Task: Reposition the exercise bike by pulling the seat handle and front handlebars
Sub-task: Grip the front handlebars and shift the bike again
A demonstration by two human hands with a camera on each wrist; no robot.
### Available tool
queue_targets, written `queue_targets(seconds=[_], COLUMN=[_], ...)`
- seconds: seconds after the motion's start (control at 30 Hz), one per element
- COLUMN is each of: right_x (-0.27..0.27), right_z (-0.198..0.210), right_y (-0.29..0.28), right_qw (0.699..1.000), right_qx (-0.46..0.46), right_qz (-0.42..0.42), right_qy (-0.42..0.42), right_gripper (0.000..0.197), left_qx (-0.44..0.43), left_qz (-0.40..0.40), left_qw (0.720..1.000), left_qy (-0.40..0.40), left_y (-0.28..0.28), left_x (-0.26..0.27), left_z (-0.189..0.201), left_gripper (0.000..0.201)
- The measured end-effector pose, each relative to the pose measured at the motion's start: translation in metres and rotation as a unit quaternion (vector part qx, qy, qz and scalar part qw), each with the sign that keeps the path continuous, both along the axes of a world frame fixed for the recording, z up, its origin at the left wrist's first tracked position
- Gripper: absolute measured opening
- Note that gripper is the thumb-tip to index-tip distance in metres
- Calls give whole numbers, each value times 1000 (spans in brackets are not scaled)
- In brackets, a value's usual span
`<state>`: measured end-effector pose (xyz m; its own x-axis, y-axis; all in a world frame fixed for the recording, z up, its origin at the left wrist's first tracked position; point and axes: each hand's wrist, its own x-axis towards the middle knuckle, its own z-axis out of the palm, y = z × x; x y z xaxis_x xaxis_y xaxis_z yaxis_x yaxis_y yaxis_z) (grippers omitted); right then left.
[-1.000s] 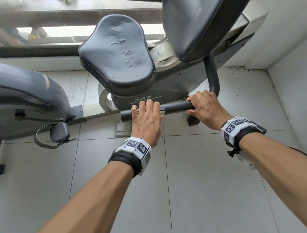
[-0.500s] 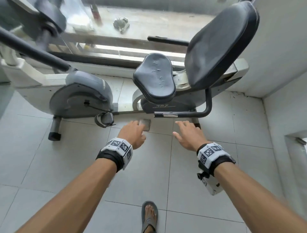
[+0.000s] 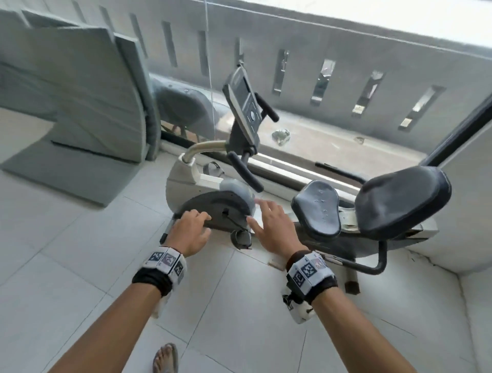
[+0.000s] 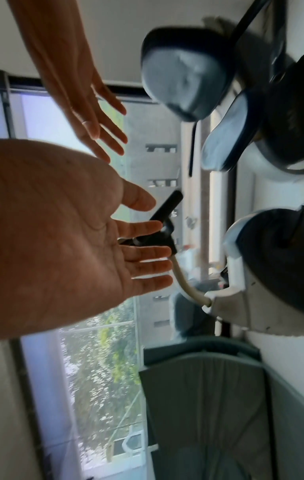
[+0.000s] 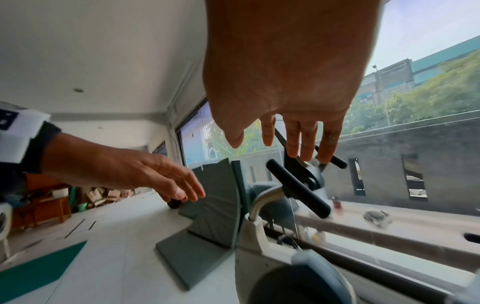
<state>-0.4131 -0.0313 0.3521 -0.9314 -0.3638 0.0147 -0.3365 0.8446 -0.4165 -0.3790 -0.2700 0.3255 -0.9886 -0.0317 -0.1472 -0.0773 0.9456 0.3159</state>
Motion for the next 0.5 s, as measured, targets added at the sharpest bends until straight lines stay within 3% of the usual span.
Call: queue_targets(seconds=[0.27,0.5], right_x=[-40,-75], right_z=[10,-13], right_y=[-110,-147], right_qw=[995,983], right_qx=[-34,-31], right_qz=[-95,-178], right_qy=[18,25], right_gripper=[52,60], left_qx=[17,27], left_qz=[-9,-55], left_qw=[999,997], left_qy=[49,37], left_y=[-142,-176], left_x=[-54,-128], left_z=[26,6], left_gripper=[44,48])
